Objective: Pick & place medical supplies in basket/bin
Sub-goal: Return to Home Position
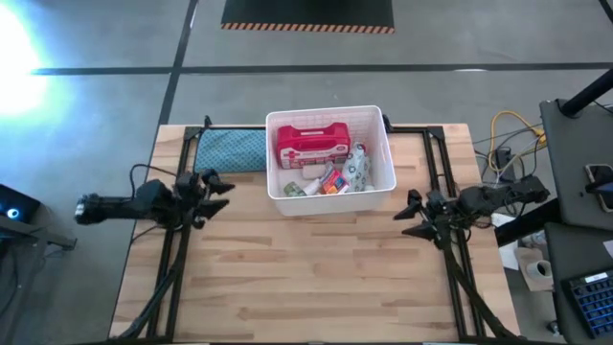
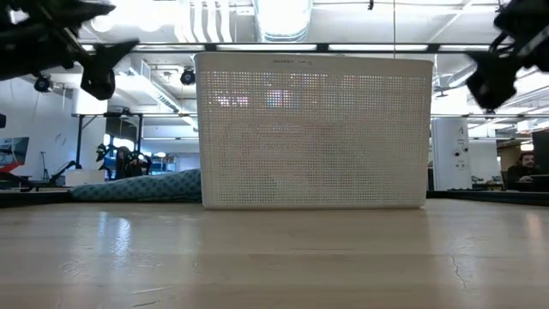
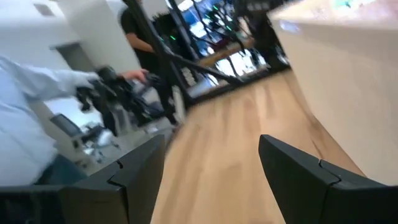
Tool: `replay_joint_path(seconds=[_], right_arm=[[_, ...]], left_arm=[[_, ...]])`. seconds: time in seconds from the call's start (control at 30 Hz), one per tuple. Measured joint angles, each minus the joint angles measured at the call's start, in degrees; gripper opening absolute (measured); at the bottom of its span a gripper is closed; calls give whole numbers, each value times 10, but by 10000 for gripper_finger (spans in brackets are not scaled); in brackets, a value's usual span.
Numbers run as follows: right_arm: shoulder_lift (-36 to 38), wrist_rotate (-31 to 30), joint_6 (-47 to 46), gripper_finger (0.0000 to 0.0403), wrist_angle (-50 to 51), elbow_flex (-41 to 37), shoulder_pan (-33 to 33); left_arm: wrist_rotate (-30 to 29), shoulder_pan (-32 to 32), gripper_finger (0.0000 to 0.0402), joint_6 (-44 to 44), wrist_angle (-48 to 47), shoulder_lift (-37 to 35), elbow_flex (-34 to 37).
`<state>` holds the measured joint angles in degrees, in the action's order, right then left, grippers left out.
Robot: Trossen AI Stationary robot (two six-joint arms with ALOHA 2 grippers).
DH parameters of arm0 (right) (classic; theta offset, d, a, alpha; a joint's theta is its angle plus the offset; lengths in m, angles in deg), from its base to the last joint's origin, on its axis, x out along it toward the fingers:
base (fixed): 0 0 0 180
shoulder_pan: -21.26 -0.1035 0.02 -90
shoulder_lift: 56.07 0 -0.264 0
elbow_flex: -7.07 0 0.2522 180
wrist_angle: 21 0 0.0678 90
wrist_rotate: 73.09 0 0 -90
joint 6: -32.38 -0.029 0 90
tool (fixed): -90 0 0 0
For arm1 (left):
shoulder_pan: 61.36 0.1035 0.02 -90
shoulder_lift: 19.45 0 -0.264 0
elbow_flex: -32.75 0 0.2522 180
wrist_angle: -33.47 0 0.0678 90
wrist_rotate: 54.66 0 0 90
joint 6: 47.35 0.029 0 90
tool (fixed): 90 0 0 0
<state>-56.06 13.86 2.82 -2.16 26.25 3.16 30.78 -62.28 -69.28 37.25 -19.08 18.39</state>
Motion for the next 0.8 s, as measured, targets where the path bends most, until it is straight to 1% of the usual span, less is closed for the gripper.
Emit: replay_joint_path(seconds=[0.07, 0.13, 0.17, 0.27, 0.63, 0.8], right_arm=[[0, 0, 0, 249, 1, -22, 8], [-3, 5, 3, 249, -34, -38, 16], [-2, 7, 3, 249, -55, -47, 17], [0, 10, 0, 249, -59, -49, 20], [0, 11, 0, 249, -59, -49, 20], [-13, 11, 0, 249, -59, -49, 20]], left_arm=[[0, 42, 242, 0, -10, -1, 0], [-2, 76, 242, 0, -4, -1, 0], [-2, 90, 242, 0, 0, -1, 0], [-2, 110, 242, 0, -11, -1, 0], [-1, 96, 242, 0, -21, -2, 0], [-1, 86, 242, 0, -24, -2, 1]])
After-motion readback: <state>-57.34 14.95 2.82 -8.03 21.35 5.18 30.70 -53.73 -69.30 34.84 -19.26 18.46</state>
